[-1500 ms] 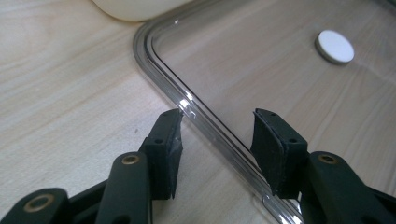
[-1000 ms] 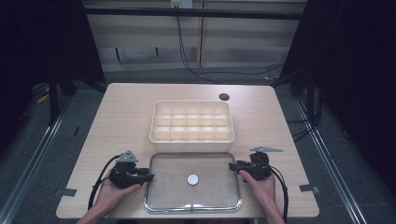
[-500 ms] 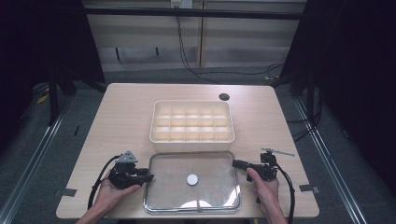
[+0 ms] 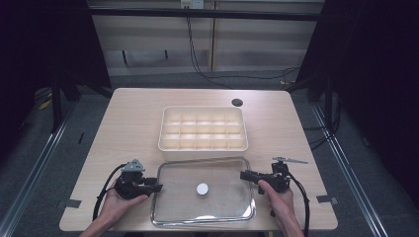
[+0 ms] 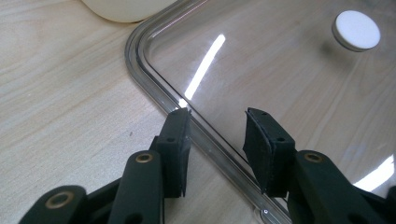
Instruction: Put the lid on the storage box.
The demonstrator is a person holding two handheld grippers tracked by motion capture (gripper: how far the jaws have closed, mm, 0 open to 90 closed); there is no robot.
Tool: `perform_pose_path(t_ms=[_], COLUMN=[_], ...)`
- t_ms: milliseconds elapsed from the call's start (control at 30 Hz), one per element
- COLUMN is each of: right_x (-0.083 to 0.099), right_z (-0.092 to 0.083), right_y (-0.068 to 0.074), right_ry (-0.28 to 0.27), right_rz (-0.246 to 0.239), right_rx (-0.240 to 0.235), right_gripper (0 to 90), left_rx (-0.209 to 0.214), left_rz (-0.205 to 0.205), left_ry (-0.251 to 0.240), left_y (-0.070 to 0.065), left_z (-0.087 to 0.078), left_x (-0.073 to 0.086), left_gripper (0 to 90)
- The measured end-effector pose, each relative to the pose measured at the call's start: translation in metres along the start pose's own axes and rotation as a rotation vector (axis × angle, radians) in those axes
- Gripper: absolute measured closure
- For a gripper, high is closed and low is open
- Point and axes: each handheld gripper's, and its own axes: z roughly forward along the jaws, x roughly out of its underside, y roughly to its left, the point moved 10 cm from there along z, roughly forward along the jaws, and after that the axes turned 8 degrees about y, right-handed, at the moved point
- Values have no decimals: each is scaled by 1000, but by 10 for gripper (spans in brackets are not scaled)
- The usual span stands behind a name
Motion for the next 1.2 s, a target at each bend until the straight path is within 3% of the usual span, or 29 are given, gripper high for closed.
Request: perform_pose_path(t_ms=[233, 400, 433, 633, 867, 900, 1033, 1200], right_x=[-4, -5, -7, -9, -8, -7, -6, -6], right_z=[-1, -4, -6, -8, -9, -8, -7, -6], right_y=[3, 5, 7, 11, 13, 10, 8, 7], right_ry=[-18, -36, -48, -64, -54, -48, -33, -27], right_rz=[-7, -10, -18, -32, -37, -41, -47, -48], right_rx=[-14, -25, -34, -42, -38, -20, 10, 19], right_gripper=[686, 711, 719, 729, 726, 718, 708, 700], left_rx=[28, 10, 27, 53, 89, 109, 131, 127], left_rz=[-17, -22, -43, -70, -87, -104, -107, -108], left_ry=[-8, -9, -11, -28, -29, -35, -71, -92], left_y=[-2, 0, 1, 0, -3, -3, -5, -5], left_z=[0, 0, -1, 1, 1, 1, -4, -10], left_x=[-1, -1, -2, -4, -5, -6, -10, -12], left_gripper=[516, 429, 400, 337, 368, 379, 414, 469])
